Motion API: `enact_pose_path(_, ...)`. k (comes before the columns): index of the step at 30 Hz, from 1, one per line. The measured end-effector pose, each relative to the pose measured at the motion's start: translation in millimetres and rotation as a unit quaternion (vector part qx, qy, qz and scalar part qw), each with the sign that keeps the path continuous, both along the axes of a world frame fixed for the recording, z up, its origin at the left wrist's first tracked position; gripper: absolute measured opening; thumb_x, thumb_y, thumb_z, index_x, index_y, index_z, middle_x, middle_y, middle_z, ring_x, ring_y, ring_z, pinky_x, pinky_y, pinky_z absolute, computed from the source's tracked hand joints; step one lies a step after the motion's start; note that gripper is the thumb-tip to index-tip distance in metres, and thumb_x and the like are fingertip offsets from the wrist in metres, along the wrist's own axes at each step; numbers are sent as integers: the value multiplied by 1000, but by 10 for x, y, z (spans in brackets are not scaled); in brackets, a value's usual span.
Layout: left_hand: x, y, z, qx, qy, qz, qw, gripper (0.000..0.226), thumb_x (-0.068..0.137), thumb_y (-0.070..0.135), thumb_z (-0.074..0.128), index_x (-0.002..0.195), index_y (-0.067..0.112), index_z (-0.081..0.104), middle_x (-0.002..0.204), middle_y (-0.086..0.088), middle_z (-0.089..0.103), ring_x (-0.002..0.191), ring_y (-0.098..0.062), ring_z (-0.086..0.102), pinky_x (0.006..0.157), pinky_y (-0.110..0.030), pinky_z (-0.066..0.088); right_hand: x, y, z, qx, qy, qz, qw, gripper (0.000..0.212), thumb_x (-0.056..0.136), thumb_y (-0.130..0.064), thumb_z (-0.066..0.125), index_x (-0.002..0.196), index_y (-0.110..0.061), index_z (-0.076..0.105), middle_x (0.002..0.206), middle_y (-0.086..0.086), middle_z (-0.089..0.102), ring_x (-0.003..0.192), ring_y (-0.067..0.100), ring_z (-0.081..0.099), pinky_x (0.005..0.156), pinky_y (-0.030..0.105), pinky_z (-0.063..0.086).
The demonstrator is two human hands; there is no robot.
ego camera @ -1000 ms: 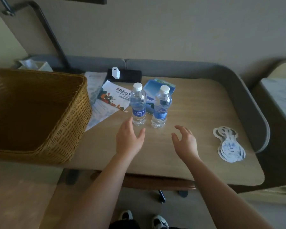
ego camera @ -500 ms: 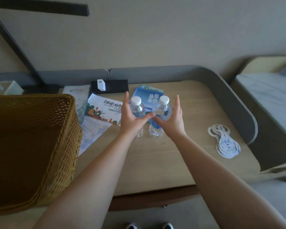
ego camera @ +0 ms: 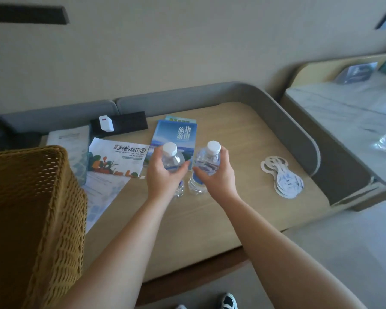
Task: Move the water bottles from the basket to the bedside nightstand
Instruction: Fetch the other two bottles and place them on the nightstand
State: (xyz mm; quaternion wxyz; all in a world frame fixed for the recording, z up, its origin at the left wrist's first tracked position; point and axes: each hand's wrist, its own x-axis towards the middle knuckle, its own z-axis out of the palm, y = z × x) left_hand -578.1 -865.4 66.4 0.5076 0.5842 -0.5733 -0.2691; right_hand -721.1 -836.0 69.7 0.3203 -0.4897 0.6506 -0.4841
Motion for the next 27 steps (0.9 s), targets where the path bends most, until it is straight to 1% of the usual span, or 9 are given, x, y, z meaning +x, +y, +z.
enact_pose_path(3,-154,98,-28,-31,-3,-20,999,44,68,30,83,97,22,52,95,3,62,85,-9,56,73,-10,39,-126,214,-29,2,-6,-45,999,66,67,-40,78,119,-47,37,110,-19,62,100,-1,60,81,19,47)
enact_pose_path(7,-510,219,4,-26,-21,-74,997,44,68,26,83,97,12,54,90,-3,63,83,-20,59,72,-24,42,-454,520,-26,3,0,-110,994,68,68,-38,79,124,-36,40,112,-12,63,101,8,62,88,33,52)
enact_pose_path(9,-758,310,42,-22,-23,-106,994,44,68,28,83,97,11,54,90,-3,62,82,-19,58,72,-21,42,-695,710,-6,-3,11,-141,990,68,69,-37,80,124,-34,40,113,-11,63,102,8,62,89,33,52)
enact_pose_path(12,-1217,495,167,-28,-24,-159,987,42,69,32,82,93,17,51,87,1,61,78,-14,55,67,-8,36,-1138,1031,88,-10,15,-209,978,70,69,-36,82,125,-31,40,115,-8,62,98,3,61,79,14,51)
enact_pose_path(15,-1816,725,325,-32,-15,-226,973,41,69,30,82,93,21,49,87,1,62,79,-16,58,70,-17,43,-1676,1396,235,-34,13,-278,960,70,69,-34,83,124,-33,40,111,-12,60,94,-3,59,65,-2,41)
enact_pose_path(18,-2522,1040,400,-35,-12,-292,956,42,71,30,81,99,17,53,92,0,63,85,-18,60,76,-29,48,-2267,1845,328,-47,25,-335,941,71,69,-33,83,126,-28,41,114,-7,61,99,7,61,74,6,44)
enact_pose_path(21,-3267,1449,415,-41,-5,-359,932,44,72,38,79,102,19,52,93,7,60,86,-10,58,76,-17,46,-2937,2390,314,-52,31,-385,921,70,70,-30,82,128,-23,42,118,1,62,105,18,63,86,27,52)
enact_pose_path(24,-4027,1906,416,-42,6,-415,909,42,71,41,77,97,22,50,88,12,56,82,-1,55,72,-8,40,-3635,3022,244,-47,34,-428,902,70,69,-32,83,126,-25,42,114,2,66,101,18,66,79,12,47)
enact_pose_path(27,-4788,2390,364,-20,16,-469,883,43,70,34,81,99,20,53,91,6,60,85,-6,59,78,-20,46,-4254,3679,155,-41,38,-478,877,70,68,-33,83,123,-32,39,110,2,68,97,16,67,76,9,45)
